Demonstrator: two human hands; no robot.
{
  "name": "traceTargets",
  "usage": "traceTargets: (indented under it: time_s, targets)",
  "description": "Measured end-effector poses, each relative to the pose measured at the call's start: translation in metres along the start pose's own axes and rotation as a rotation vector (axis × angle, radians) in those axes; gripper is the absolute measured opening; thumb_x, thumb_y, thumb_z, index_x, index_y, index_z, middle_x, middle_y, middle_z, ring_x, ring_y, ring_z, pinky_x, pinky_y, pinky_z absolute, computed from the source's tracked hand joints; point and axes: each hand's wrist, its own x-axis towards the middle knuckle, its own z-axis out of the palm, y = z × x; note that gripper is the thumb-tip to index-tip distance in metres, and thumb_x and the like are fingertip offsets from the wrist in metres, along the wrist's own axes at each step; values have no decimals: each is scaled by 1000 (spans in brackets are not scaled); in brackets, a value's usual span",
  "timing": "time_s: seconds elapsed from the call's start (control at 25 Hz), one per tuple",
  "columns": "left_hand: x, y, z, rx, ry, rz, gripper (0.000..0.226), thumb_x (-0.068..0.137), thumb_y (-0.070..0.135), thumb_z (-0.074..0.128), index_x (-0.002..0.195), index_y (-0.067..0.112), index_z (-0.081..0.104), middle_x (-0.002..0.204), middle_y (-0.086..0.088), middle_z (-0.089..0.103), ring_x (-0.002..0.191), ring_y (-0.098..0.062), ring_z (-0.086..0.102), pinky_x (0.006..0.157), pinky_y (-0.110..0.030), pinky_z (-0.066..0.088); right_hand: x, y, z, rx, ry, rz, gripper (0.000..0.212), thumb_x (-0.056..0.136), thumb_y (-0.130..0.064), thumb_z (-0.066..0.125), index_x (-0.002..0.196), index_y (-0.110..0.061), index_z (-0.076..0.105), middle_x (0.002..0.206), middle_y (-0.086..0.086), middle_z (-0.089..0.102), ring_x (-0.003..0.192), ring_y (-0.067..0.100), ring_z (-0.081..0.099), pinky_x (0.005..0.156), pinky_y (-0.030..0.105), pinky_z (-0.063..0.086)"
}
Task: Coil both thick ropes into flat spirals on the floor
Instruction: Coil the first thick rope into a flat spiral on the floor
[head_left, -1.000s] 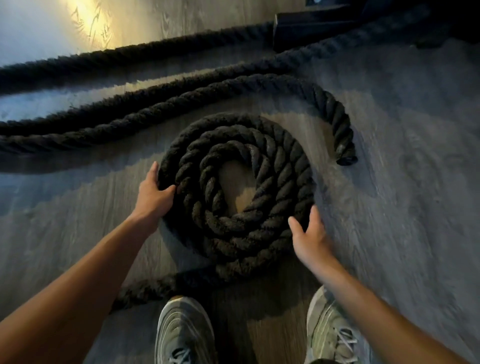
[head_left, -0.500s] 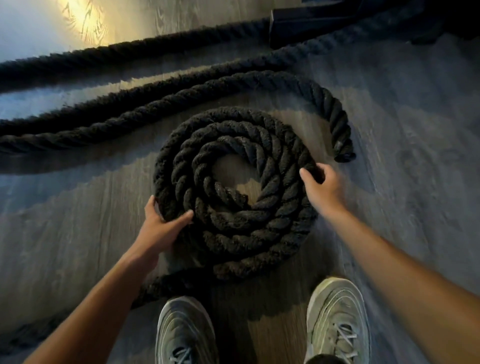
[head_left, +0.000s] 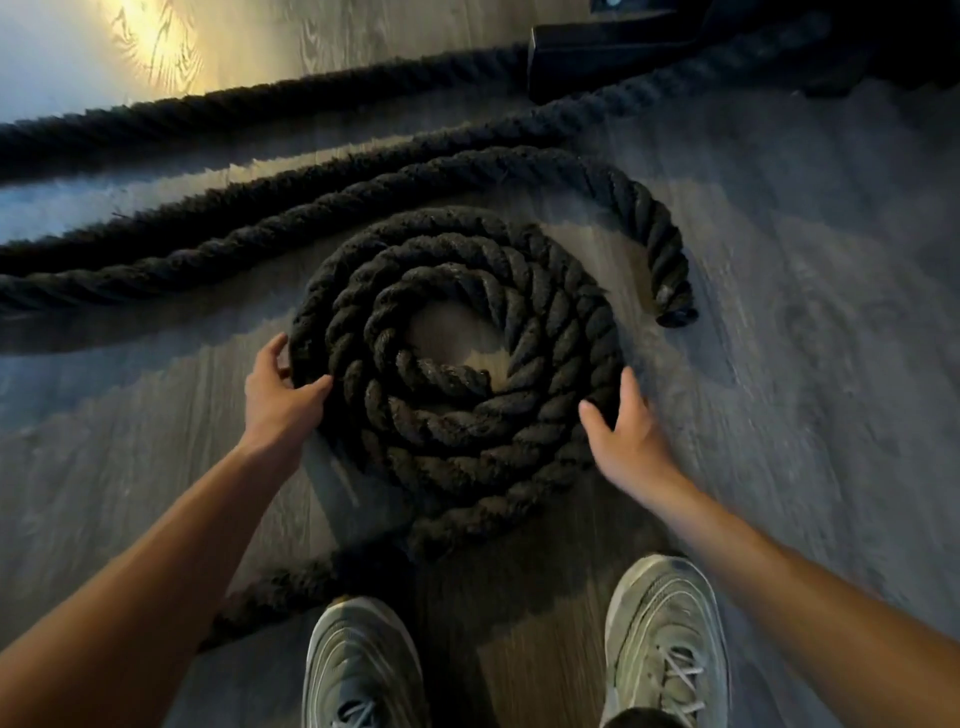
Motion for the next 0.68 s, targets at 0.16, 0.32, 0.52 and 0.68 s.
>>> traceTargets:
  time_s: [0.16, 0.32, 0.52, 0.68]
  targets:
    - [-49, -40, 1, 95, -2, -105, 101, 67, 37, 83, 148, 55, 25, 144, -15, 41, 116, -33, 60, 95, -56, 55, 64, -21, -35, 26, 85, -43, 64, 95, -40, 58, 151, -21, 34, 150, 9, 42, 136, 26, 42, 108, 35, 34]
    - [-68, -65, -1, 44, -117, -223, 124, 45, 62, 92, 142, 63, 14, 145, -3, 51, 119, -27, 63, 97, -56, 54, 78, -22, -26, 108, 218, 80, 54, 88, -53, 58, 132, -22, 55, 129, 6, 60, 119, 29, 56, 94, 35, 43]
    - [-8, -27, -18, -53, -17, -138, 88, 80, 41, 82, 152, 29, 32, 133, -14, 59, 97, -19, 67, 74, -33, 56, -21, -5, 17, 255, 314, 225, 62, 95, -43, 56, 148, -23, 33, 151, 12, 35, 132, 33, 43, 93, 36, 39]
    - [23, 2, -6, -30, -23, -43, 64, 98, 28, 66, 154, 27, 36, 138, -4, 56, 113, -21, 63, 94, -36, 54, -93, 6, 55, 273, 172, 123, 75, 98, -41, 48, 157, -20, 7, 163, 9, 12, 149, 26, 18, 112, 35, 27]
